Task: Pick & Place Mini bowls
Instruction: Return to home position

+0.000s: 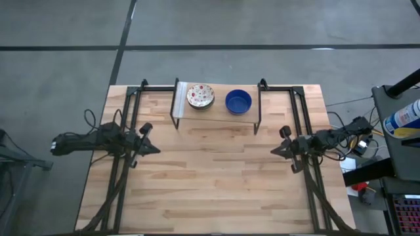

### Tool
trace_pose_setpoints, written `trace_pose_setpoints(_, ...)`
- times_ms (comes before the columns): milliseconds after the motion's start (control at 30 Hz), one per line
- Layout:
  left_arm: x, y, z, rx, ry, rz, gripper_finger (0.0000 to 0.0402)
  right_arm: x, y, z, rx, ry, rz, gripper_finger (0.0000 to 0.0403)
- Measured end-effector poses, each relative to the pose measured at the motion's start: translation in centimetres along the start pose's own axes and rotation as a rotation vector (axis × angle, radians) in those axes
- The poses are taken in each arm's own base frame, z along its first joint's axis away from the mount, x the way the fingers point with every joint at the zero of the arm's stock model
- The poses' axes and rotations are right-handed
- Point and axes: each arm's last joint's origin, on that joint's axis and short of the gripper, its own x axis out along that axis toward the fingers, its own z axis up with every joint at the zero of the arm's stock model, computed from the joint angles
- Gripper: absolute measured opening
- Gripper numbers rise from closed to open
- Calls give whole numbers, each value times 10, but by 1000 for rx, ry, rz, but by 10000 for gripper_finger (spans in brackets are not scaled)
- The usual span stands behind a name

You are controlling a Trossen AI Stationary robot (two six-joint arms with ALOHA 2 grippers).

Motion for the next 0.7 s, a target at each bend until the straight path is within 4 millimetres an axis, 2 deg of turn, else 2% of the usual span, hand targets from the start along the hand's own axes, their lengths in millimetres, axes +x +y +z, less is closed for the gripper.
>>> trace_pose_setpoints(133, 3, 2, -11, 72, -12, 25, 0, 0, 1, -8, 42, 61, 40, 8)
trace_pose_setpoints(233, 4, 4, -17, 26, -22, 46, 0, 3, 2, -11, 89, 98, 38, 8)
trace_pose_setpoints(700, 6, 5, -20, -12, 8, 55, 0, 7, 1, -18, 29, 170, -30, 9)
